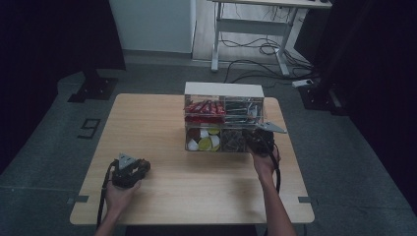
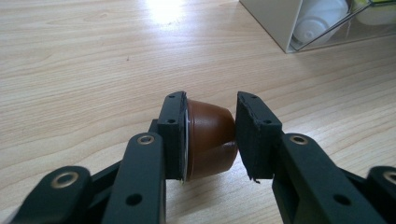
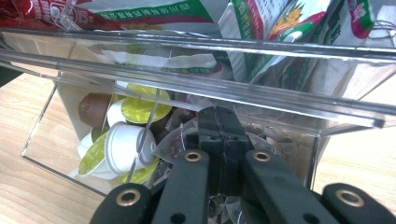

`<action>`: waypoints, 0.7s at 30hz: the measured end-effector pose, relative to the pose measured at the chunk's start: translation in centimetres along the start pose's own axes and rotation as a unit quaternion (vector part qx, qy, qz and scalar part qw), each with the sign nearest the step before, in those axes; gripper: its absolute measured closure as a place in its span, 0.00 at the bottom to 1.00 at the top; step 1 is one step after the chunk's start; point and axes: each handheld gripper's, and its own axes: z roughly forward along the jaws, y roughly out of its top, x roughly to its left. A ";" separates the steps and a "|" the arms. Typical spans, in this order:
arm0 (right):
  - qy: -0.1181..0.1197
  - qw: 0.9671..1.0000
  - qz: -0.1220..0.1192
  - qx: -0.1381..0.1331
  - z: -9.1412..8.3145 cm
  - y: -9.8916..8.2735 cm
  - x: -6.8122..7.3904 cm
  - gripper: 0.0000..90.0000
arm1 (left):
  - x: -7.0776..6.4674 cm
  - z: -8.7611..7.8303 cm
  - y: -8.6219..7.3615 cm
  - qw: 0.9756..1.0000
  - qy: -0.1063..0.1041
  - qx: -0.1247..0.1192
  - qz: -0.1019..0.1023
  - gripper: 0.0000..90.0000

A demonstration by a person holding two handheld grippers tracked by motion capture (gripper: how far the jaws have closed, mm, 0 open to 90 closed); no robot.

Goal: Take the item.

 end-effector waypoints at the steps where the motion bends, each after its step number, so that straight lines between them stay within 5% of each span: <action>1: 0.000 1.000 0.000 0.000 0.0 0.0 0.0 0.99 | 0.0 0.0 0.0 1.000 0.000 0.000 0.000 0.72; 21: 0.000 1.000 0.002 -0.002 0.0 -0.1 0.0 0.99 | 0.2 0.6 -0.2 1.000 -0.001 0.016 0.002 0.72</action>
